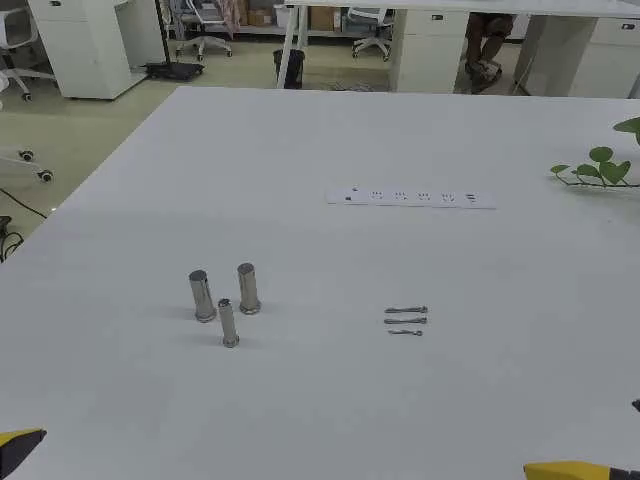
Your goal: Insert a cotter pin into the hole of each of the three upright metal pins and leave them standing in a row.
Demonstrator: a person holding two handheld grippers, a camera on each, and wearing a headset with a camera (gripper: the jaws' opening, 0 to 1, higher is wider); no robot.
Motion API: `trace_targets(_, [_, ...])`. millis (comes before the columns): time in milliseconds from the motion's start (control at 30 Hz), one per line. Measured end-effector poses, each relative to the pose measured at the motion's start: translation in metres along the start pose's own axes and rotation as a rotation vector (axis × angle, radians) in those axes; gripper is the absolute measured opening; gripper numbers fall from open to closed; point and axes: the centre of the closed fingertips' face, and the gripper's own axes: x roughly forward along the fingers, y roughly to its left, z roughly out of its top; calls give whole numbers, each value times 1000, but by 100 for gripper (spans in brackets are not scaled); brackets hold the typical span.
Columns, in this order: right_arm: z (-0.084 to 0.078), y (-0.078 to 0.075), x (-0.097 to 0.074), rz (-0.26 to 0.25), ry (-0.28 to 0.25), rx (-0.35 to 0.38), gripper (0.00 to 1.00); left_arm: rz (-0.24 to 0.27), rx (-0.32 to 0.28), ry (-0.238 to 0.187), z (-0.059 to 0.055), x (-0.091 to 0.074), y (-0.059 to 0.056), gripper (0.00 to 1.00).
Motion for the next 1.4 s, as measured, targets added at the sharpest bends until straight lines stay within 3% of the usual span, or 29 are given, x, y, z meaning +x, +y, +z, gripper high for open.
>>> trace_targets(100, [-1, -4, -2, -23, 6, 9, 92, 15, -26, -8, 1, 0, 2, 96])
trace_targets(200, [-8, 2, -3, 17, 41, 182, 96, 11, -46, 10, -1, 0, 3, 97])
trace_targets(233, [-8, 3, -2, 32, 36, 190, 96, 14, -48, 14, -2, 0, 3, 98])
trace_targets(333, [-7, 0, -2, 13, 14, 87, 96, 11, -56, 13, -1, 0, 2, 99])
trace_targets(400, [-8, 2, -1, 11, 21, 56, 98, 5, -83, 6, 0, 0, 1, 99])
trace_targets(567, [-8, 5, 3, 39, 17, 54, 99, 4, -101, 16, -2, 1, 0, 99])
trace_targets(667, [-10, 7, 6, 62, 30, 70, 100, -20, -158, 34, -4, 2, -5, 99])
trace_targets(767, [-12, 8, 8, 74, 37, 78, 100, -21, -161, 30, -2, 3, -6, 99])
trace_targets(800, [-11, 7, 9, 65, 34, 73, 100, -16, -160, 31, -2, 3, -6, 99])
trace_targets(867, [2, -4, 9, 10, -46, -40, 100, -14, -141, 29, 0, 4, -7, 99])
trace_targets(900, [3, -7, 8, -10, -44, -65, 100, 18, -101, -4, 7, 4, -2, 99])
trace_targets(933, [2, -7, 7, -16, -29, -56, 100, 25, -83, -21, 10, 4, -2, 99])
trace_targets(1033, [2, -4, 8, 20, -13, 0, 100, 14, -91, -11, 11, 4, -5, 99])
trace_targets(1267, [5, -12, 9, -19, 0, -12, 100, 3, -96, 1, 12, 7, -5, 99])
trace_targets(1400, [4, -12, 9, -13, 8, -11, 100, -8, -124, -23, 15, 7, -5, 99])
